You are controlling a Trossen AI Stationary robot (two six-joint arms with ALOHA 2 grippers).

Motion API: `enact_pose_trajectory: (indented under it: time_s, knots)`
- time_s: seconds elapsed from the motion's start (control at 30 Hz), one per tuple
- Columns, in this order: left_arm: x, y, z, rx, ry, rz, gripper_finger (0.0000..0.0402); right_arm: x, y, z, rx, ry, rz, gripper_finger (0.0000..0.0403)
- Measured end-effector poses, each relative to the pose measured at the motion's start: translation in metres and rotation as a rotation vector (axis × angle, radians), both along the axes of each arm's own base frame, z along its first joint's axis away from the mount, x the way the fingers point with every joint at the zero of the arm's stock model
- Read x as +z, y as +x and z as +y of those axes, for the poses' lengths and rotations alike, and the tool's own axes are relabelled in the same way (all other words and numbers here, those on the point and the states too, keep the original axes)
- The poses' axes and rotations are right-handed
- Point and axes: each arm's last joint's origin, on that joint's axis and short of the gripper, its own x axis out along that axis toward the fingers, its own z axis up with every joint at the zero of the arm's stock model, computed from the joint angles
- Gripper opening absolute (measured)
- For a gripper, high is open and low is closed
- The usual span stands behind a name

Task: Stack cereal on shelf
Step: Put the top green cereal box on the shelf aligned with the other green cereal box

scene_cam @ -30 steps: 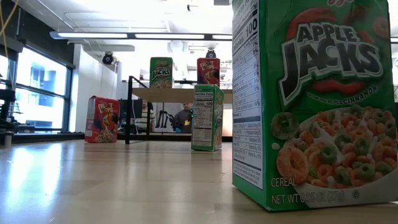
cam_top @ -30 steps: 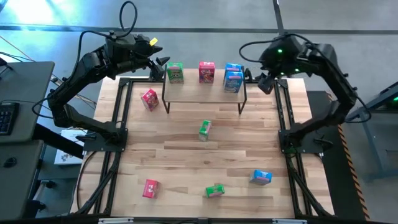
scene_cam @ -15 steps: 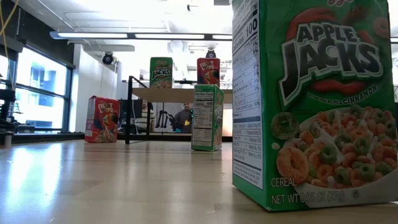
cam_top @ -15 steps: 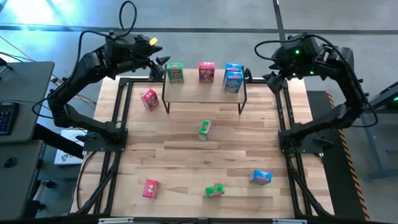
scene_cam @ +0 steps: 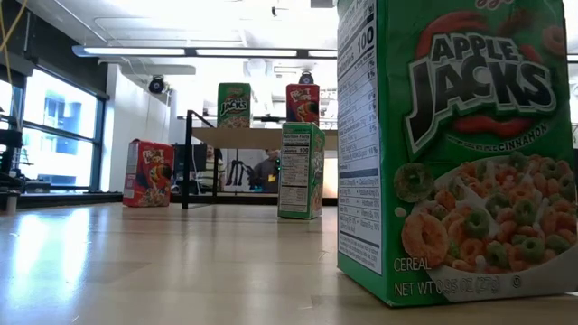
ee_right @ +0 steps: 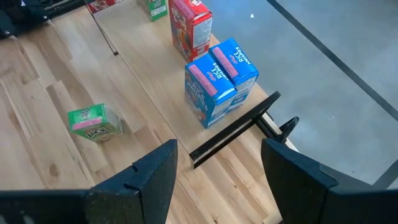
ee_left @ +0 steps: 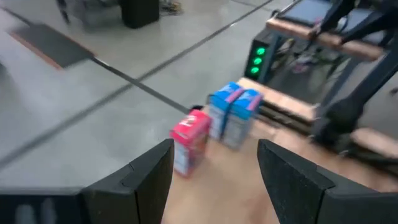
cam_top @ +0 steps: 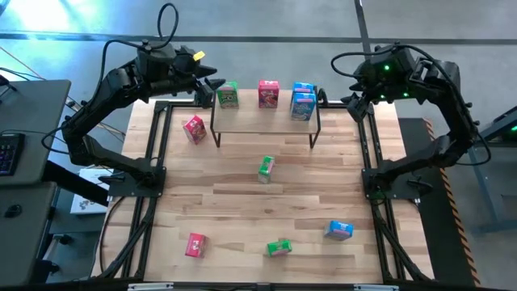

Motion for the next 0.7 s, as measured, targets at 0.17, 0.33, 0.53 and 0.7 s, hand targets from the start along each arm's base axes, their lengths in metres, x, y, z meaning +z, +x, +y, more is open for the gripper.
enact_pose_trajectory:
  time_s: [0.17, 0.33, 0.53, 0.7]
  knots:
    - [0.000, 0.002, -0.003, 0.019, -0.138, -0.083, 0.0223, 0.000, 0.000, 0.000, -0.006, 0.005, -0.003, 0.0225]
    - [-0.001, 0.007, -0.011, 0.044, -0.287, -0.165, 0.0223, 0.000, 0.000, 0.000, -0.028, 0.021, -0.016, 0.0225]
    - [-0.005, 0.022, -0.018, 0.041, -0.386, -0.194, 0.0223, 0.000, 0.000, 0.000, -0.037, 0.028, -0.020, 0.0225]
    - [-0.008, 0.032, -0.023, 0.033, -0.427, -0.206, 0.0223, 0.000, 0.000, 0.000, -0.063, 0.047, -0.035, 0.0225]
